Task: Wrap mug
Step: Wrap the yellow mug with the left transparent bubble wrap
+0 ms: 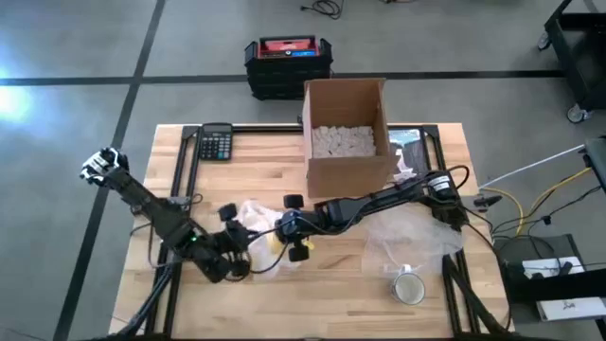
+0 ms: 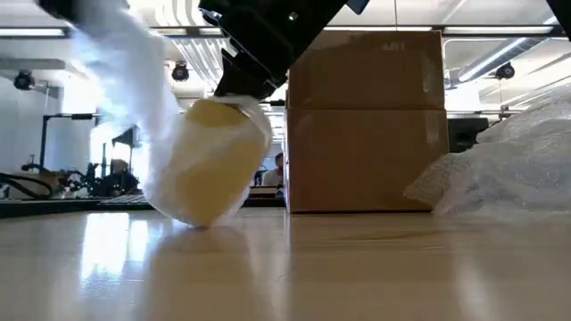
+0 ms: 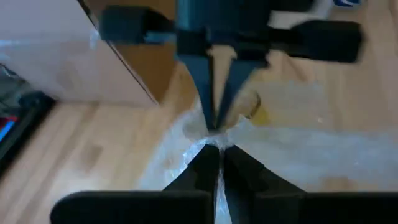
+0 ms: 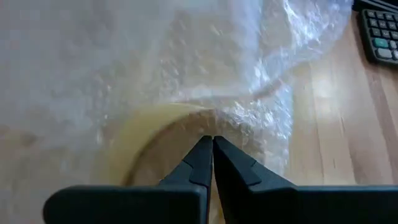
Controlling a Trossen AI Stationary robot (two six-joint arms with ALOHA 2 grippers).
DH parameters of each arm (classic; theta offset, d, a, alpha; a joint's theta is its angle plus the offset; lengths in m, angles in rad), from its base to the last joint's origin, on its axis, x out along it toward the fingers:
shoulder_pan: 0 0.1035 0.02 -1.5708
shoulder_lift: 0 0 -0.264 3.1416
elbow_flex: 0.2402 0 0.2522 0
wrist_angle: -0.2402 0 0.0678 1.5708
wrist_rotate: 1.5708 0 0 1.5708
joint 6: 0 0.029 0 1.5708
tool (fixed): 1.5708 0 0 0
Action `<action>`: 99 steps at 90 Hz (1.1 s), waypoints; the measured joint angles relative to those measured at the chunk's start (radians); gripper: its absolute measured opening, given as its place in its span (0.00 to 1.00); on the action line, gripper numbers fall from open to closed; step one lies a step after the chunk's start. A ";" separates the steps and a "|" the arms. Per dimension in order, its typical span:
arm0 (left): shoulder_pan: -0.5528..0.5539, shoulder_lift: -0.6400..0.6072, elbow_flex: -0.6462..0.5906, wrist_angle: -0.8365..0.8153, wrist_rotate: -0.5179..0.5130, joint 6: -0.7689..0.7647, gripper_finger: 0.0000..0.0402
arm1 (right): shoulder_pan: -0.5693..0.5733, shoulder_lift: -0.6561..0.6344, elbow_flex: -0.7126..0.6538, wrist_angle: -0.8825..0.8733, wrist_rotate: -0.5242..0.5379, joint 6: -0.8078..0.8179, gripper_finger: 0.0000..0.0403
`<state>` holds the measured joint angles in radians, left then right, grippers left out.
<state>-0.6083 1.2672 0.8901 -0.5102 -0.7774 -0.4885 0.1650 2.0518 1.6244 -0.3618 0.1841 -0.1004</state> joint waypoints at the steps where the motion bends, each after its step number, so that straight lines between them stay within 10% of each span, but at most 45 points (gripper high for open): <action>1: 0.008 0.001 -0.004 0.011 0.010 0.008 0.00 | 0.000 0.000 0.000 0.000 0.000 0.002 0.00; 36: 0.098 0.018 -0.140 0.256 0.141 0.042 0.00 | 0.001 0.023 0.002 0.026 -0.096 0.004 0.00; 99: 0.067 0.000 -0.057 0.109 0.211 0.007 0.00 | 0.005 0.046 0.002 0.174 -0.132 0.003 0.00</action>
<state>-0.5415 1.2676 0.8333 -0.4014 -0.5663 -0.4819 0.1699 2.0975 1.6260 -0.1879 0.0521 -0.0979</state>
